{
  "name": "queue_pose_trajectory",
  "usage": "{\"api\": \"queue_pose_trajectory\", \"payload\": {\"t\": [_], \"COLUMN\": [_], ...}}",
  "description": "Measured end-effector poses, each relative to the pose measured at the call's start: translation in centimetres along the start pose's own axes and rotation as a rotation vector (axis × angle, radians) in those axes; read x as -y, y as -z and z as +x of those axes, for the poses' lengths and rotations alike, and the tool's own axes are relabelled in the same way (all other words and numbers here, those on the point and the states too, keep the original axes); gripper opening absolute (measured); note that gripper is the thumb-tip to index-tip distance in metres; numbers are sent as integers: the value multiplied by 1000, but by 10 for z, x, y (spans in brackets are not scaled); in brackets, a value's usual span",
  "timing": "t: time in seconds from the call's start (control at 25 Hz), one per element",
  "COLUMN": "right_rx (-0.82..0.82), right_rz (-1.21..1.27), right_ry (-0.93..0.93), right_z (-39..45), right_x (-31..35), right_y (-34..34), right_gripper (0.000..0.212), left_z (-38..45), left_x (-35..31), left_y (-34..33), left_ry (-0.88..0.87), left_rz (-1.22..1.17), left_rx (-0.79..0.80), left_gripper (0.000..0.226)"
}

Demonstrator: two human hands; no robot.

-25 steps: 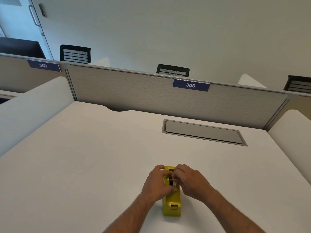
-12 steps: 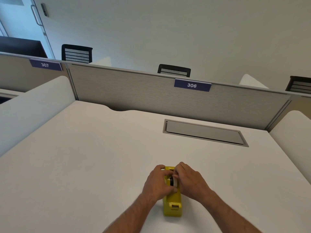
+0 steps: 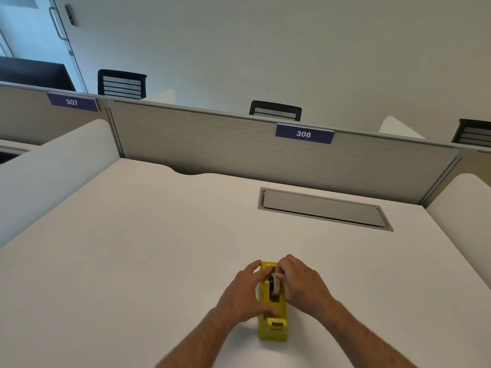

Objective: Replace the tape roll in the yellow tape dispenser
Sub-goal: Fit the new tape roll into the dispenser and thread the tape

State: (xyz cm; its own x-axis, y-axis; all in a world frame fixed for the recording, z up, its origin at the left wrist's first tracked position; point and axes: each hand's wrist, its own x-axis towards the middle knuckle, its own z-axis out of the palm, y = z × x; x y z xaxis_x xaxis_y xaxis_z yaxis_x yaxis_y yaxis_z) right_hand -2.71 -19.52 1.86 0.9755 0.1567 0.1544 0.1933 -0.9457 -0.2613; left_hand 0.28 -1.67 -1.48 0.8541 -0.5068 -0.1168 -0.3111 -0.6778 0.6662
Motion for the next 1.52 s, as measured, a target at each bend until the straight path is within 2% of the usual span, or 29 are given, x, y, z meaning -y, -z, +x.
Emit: {"api": "queue_pose_trajectory", "payload": {"t": [0.12, 0.28, 0.48, 0.72, 1.52], "right_rx": [10, 16, 54, 100, 68], "right_rz": [-8, 2, 14, 36, -7], "right_ry": [28, 31, 20, -5, 18], "right_z": [-6, -15, -24, -37, -81], "right_x": [2, 4, 8, 14, 30], "right_y": [-1, -3, -7, -10, -9], "right_gripper": [8, 9, 11, 8, 16], "left_z": [0, 2, 7, 11, 13], "left_x": [3, 8, 10, 10, 12], "left_y": [2, 6, 8, 5, 5], "left_ry": [-36, -127, -112, -76, -65], "left_rz": [83, 222, 295, 314, 291], "left_rx": [8, 59, 75, 67, 69], "left_gripper": [116, 116, 114, 114, 116]}}
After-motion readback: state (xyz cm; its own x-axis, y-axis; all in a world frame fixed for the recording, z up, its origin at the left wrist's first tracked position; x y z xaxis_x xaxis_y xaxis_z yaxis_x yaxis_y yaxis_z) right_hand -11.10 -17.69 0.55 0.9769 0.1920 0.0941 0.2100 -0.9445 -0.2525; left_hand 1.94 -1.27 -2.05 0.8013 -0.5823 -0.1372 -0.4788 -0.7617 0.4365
